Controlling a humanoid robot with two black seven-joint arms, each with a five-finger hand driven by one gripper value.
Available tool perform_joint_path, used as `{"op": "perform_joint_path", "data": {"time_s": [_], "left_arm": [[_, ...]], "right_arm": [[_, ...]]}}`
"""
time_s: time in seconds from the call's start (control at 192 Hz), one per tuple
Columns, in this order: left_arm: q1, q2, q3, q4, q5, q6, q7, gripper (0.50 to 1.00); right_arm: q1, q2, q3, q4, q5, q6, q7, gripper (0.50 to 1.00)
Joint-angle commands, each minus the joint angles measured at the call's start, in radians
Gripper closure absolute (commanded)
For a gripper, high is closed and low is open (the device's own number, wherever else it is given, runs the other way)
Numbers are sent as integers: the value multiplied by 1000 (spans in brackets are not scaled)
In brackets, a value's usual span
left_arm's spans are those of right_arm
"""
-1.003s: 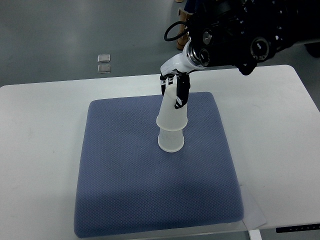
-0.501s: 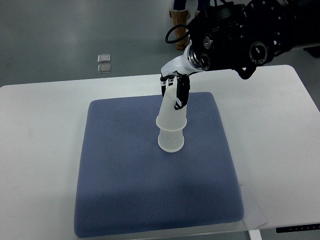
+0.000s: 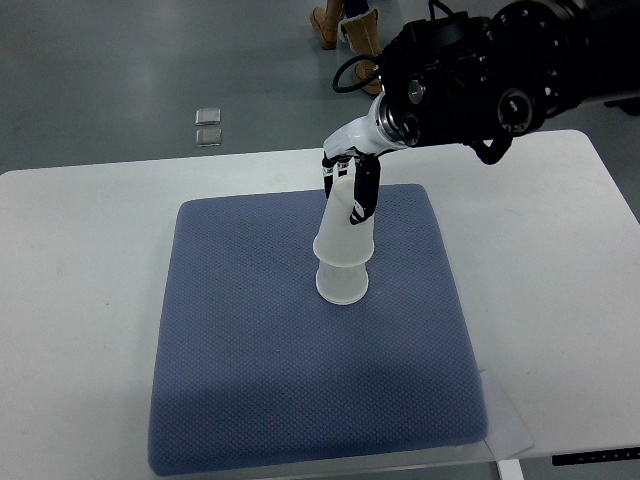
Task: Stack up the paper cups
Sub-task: 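Lower the held cup down onto the upside-down cup, then open the right hand and release the stacked cup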
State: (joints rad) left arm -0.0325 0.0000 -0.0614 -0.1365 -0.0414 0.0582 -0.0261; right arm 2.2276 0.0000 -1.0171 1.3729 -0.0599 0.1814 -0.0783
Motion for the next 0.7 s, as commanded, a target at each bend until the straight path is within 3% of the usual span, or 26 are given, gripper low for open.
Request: {"op": "perform_joint_path", "data": {"time_s": [0.0, 0.695], "left_arm": [[0, 0, 0, 0, 0, 0, 0, 500], [0, 0, 0, 0, 0, 0, 0, 500]], "right_arm": [[0, 0, 0, 0, 0, 1, 0, 730], [-3, 0, 0, 0, 0, 0, 2, 701]]}}
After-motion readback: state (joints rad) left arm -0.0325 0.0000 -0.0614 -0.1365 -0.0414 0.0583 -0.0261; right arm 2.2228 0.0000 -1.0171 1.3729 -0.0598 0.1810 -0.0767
